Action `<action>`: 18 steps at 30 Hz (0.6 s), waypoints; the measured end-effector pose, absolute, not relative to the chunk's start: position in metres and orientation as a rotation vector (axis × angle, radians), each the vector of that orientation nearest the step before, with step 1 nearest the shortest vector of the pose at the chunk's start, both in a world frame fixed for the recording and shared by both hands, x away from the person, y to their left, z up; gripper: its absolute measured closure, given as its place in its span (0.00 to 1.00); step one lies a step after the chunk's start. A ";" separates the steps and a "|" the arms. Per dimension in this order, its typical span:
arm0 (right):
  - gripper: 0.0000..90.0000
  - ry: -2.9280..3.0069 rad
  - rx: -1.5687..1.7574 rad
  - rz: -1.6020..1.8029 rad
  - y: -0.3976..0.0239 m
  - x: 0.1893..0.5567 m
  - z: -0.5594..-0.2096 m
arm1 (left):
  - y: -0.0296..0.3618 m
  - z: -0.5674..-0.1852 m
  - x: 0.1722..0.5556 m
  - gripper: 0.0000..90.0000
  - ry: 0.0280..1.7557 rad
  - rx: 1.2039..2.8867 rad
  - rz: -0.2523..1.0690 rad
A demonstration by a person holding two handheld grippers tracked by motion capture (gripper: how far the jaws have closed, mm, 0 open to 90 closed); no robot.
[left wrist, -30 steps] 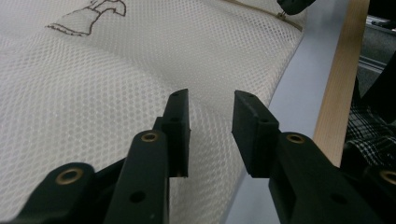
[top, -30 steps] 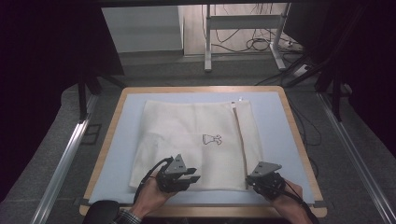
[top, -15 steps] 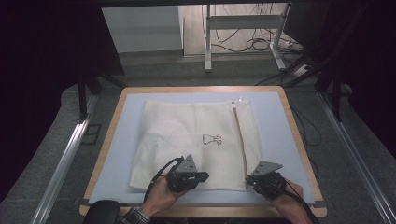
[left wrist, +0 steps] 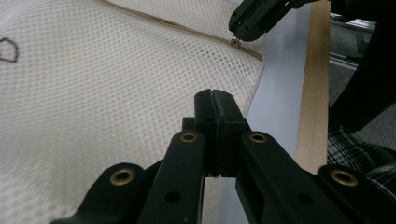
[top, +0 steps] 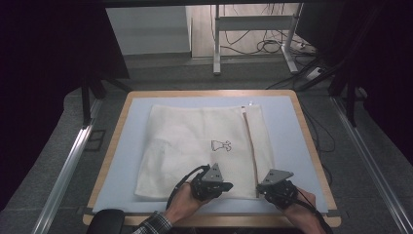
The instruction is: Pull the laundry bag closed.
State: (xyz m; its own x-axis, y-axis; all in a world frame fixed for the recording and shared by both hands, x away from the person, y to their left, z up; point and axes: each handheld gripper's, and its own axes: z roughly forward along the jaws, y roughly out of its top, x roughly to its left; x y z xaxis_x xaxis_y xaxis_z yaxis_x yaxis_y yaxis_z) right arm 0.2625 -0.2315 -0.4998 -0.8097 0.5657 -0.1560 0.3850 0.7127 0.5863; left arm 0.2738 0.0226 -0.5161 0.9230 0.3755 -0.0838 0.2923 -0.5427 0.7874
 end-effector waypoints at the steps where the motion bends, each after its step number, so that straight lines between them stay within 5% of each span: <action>1: 0.94 2.596 0.739 0.780 -0.231 0.262 -0.500 | 0.020 -0.517 0.274 0.99 0.466 2.185 0.117; 18: 0.94 2.593 0.741 0.764 -0.231 0.262 -0.501 | -0.021 -0.521 0.280 0.99 0.390 2.225 0.103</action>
